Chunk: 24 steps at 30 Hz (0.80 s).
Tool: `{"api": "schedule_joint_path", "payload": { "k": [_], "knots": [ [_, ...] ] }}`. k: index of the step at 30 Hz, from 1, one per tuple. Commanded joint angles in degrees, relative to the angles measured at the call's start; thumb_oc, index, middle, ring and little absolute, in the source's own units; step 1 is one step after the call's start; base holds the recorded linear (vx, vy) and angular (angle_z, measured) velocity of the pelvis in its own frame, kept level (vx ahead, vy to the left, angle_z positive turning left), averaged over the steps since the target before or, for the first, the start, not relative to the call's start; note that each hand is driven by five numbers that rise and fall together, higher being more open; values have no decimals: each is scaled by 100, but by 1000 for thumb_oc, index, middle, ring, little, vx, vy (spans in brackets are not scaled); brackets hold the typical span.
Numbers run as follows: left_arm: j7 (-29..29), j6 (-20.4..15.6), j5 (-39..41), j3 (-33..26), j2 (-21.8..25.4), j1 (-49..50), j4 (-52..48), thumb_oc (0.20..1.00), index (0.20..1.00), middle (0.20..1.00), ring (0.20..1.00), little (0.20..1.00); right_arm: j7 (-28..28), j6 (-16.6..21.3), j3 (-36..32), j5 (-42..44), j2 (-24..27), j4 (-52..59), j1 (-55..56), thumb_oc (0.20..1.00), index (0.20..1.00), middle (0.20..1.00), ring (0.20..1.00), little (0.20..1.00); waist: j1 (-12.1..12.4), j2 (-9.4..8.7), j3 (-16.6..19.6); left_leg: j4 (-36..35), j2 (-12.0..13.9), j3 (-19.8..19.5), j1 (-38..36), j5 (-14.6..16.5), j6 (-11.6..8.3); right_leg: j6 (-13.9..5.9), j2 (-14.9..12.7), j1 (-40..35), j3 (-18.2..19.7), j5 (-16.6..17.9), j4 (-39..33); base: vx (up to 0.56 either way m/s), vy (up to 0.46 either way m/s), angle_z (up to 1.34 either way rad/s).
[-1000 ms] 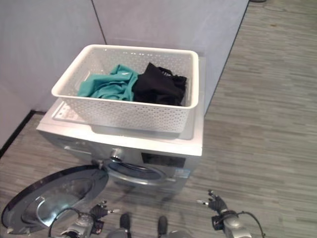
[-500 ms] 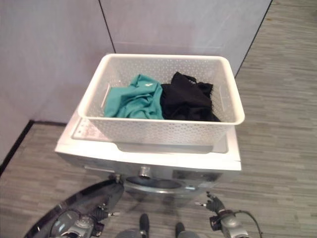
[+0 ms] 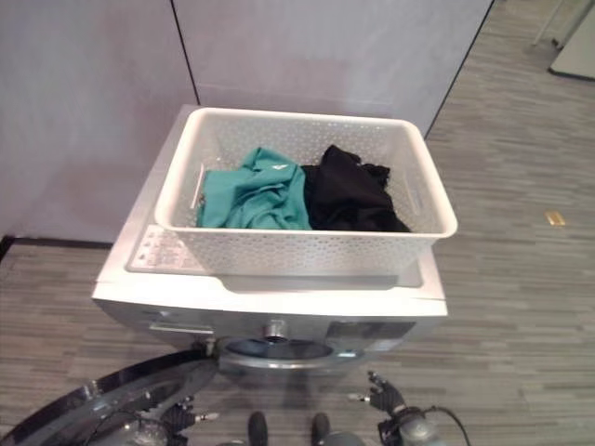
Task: Grab the laundry basket,head to the washer,open it,put in the laundry and shut it.
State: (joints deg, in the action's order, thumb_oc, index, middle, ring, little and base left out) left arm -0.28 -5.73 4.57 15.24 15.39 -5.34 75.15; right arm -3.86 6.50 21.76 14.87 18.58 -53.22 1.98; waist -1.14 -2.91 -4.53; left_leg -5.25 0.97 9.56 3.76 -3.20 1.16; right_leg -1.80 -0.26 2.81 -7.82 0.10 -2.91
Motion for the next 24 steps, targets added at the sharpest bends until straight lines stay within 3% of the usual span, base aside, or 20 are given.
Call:
{"api": "schedule_joint_path", "payload": {
  "k": [1, 7, 12, 14, 16, 19, 20, 22, 24],
  "knots": [
    [73, -100, -173, 18, 110, -354, 164, 1000, 1000, 1000, 1000, 1000, 47, 231, 27, -42, 174, 122, -208, 1000, 1000, 1000, 1000, 1000, 3, -28, -120, 472, -172, -199, 7, 310, -59, -334, -17, 12, 343, 274, 67, 61, -122, 14],
    [67, -133, -95, -26, 53, -316, 142, 1000, 1000, 1000, 1000, 1000, 66, 270, -150, 8, 310, 119, -152, 1000, 1000, 1000, 1000, 1000, -43, 17, -35, 485, -161, -329, -78, 295, -139, -233, 34, -186, 344, 275, -137, 47, -124, 8],
    [60, -138, 68, -31, 58, -426, 56, 1000, 1000, 1000, 1000, 1000, 76, 251, -321, 106, 481, 2, -152, 1000, 1000, 1000, 1000, 1000, -121, 25, -69, 1222, -197, -388, 240, 459, -263, -149, -46, -227, 243, 236, -86, -6, -57, 30],
    [57, -149, 98, -31, 63, -460, 13, 1000, 1000, 1000, 1000, 1000, 75, 231, -461, 220, 520, -31, -134, 1000, 1000, 1000, 1000, 1000, -221, 15, -26, 917, 174, 114, 293, 200, -393, -211, -163, -283, 89, 250, -170, -9, 79, 30],
    [43, -157, 93, -10, 85, -519, 47, 1000, 1000, 1000, 1000, 1000, 5, 193, -527, 292, 552, -416, -194, 1000, 1000, 1000, 1000, 1000, -93, -9, 23, 613, 380, -67, 451, -112, -475, -272, -269, -304, 70, 287, -190, 48, 101, 23],
    [1, -140, 33, 7, 100, -492, 147, 1000, 1000, 1000, 1000, 1000, -42, 145, -553, 278, 538, -608, -169, 1000, 1000, 1000, 1000, 1000, -91, 18, 86, 422, 369, -224, 247, -77, -484, -307, -266, -356, 87, 229, -186, 84, 70, 22],
    [-85, -120, -67, -16, 74, -388, 289, 1000, 1000, 1000, 1000, 1000, -19, 86, -669, 196, 488, -1058, -151, 1000, 1000, 1000, 1000, 1000, -150, 141, 267, 26, 337, -227, -50, -113, -472, -337, -265, -395, 104, 198, -209, 96, 89, -18],
    [-102, -112, -91, -27, 76, -360, 322, 1000, 1000, 1000, 1000, 1000, 3, 71, -721, 153, 477, -1260, -166, 1000, 1000, 1000, 1000, 1000, -143, 165, 313, 25, 288, -304, -98, -61, -457, -347, -282, -409, 126, 200, -209, 96, 146, -12],
    [-113, -91, -77, -177, 106, -267, 419, 1000, 1000, 1000, 1000, 1000, 373, 79, -1201, 169, 500, -1801, -305, 1000, 1000, 1000, 1000, 1000, -90, 195, 415, 25, 249, -224, -260, 52, -419, -423, -366, -431, 153, 241, -209, 74, 186, 10]
  ]
}}
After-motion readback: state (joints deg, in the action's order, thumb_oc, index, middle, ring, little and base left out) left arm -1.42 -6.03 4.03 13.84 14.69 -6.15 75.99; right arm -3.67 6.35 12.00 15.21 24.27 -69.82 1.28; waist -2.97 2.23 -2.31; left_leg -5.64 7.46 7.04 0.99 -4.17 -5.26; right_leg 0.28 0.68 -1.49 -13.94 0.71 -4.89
